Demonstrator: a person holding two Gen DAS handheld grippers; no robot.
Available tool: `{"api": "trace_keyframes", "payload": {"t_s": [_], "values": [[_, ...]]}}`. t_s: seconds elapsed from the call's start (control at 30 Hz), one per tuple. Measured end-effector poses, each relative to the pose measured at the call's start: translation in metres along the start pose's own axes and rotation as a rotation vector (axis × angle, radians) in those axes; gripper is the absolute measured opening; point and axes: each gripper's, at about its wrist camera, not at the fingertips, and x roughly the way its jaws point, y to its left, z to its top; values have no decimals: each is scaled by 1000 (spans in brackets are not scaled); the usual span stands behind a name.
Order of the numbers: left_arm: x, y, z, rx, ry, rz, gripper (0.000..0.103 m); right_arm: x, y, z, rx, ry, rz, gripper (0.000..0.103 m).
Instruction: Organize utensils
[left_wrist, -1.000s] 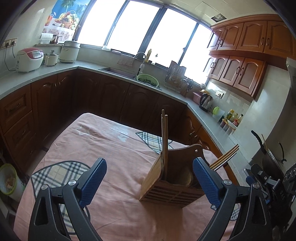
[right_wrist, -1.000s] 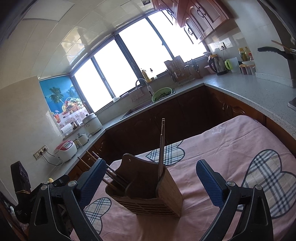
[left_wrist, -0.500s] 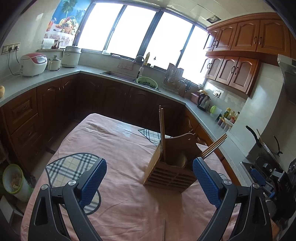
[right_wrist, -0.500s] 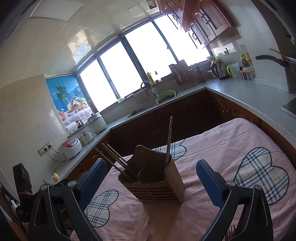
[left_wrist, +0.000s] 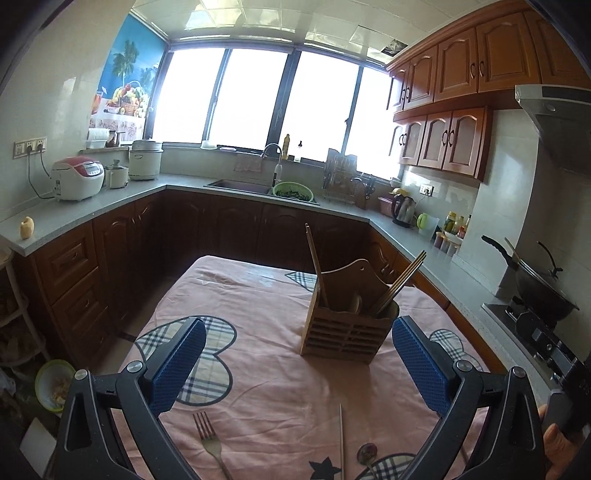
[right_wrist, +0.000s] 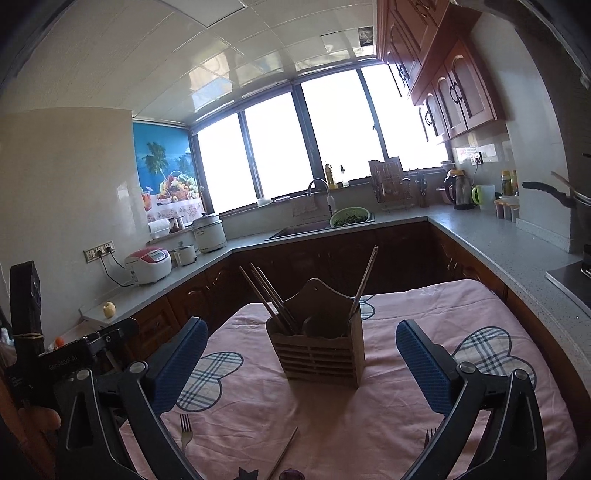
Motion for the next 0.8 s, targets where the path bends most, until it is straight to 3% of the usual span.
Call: {"api": "trace_keyframes", "payload": {"t_s": [0.23, 0.53, 0.8], "values": [[-29, -6, -20, 40, 7, 7, 102, -33, 12, -18, -43, -3, -26, 103], [-53, -4, -63, 75, 41, 76, 102, -58, 23, -60, -94, 5, -81, 103], [-68, 0, -98, 55, -26, 160, 102, -71, 22, -107, -114, -52, -132, 103]]}}
